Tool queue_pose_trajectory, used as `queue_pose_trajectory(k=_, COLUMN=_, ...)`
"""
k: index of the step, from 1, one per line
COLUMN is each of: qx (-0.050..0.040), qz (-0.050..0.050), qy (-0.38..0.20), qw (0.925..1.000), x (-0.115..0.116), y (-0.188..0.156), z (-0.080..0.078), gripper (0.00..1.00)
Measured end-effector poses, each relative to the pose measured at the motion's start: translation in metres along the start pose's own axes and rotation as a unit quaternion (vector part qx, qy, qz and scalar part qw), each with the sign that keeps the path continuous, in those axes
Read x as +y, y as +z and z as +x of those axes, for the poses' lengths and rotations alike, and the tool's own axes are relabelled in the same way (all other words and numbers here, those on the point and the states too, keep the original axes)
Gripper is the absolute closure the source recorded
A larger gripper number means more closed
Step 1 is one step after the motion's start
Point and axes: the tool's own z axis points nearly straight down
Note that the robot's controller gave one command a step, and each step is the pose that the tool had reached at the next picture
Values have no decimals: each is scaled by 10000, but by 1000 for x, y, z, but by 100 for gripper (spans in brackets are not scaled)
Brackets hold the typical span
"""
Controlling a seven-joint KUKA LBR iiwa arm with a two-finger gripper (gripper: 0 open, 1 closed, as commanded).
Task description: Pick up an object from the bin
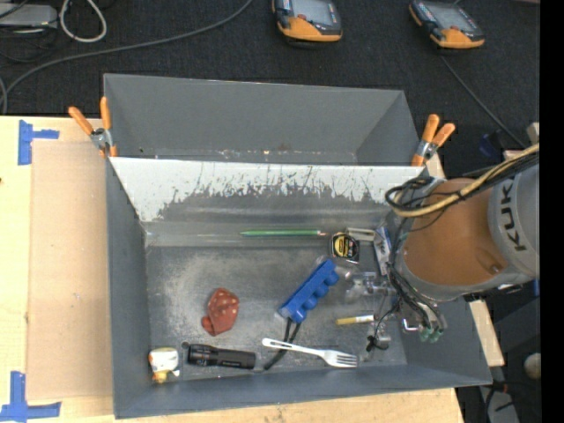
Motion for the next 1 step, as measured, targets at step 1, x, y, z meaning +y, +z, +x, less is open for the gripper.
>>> queue_pose_trajectory(k=1, qx=-80, qz=15, qy=-563, qw=9984, x=17, y=41, z=-83, gripper=0)
